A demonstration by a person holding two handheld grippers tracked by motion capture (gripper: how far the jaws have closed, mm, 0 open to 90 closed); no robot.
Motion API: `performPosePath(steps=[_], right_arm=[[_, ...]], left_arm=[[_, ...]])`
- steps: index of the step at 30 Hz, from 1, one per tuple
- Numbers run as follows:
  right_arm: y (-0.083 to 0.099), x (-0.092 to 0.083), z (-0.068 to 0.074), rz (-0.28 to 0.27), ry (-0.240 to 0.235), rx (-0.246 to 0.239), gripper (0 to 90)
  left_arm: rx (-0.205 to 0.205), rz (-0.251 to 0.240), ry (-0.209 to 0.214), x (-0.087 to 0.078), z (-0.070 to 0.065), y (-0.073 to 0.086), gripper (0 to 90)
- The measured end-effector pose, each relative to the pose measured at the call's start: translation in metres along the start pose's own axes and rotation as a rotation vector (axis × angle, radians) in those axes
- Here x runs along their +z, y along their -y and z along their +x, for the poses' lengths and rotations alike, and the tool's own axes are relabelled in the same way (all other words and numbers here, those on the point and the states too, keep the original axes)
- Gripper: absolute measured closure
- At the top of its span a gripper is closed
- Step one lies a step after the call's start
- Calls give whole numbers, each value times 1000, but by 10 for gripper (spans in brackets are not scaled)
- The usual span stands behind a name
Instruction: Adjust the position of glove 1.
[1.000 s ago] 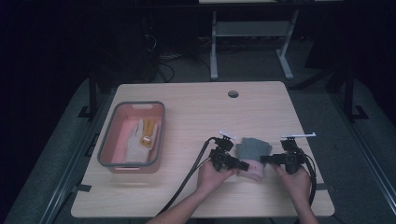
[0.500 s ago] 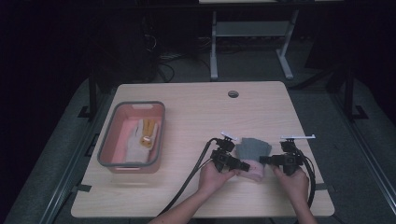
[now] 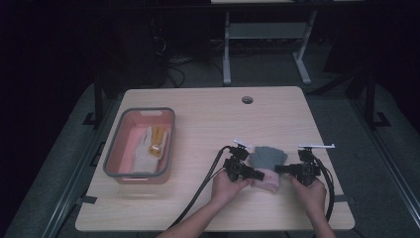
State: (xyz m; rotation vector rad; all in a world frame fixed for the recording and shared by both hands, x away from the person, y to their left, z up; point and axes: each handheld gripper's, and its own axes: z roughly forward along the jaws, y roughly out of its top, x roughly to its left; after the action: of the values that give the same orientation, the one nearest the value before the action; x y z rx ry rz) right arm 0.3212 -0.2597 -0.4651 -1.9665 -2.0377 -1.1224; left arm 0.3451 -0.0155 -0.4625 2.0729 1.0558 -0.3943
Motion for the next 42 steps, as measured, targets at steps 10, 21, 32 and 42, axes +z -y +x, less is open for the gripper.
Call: performPosePath(steps=[10, 21, 32, 42], right_arm=[[-3, -5, 7, -14, -5, -26, 793], [-4, -6, 10, -19, -20, -24, 794], [-9, -9, 17, -31, -45, -23, 794], [-16, -8, 33, -35, -70, -47, 795]], left_arm=[[9, -9, 0, -5, 2, 0, 616], [3, -13, 7, -8, 4, 0, 627], [7, -29, 11, -21, 5, -3, 635], [12, -50, 7, -41, 8, -2, 635]])
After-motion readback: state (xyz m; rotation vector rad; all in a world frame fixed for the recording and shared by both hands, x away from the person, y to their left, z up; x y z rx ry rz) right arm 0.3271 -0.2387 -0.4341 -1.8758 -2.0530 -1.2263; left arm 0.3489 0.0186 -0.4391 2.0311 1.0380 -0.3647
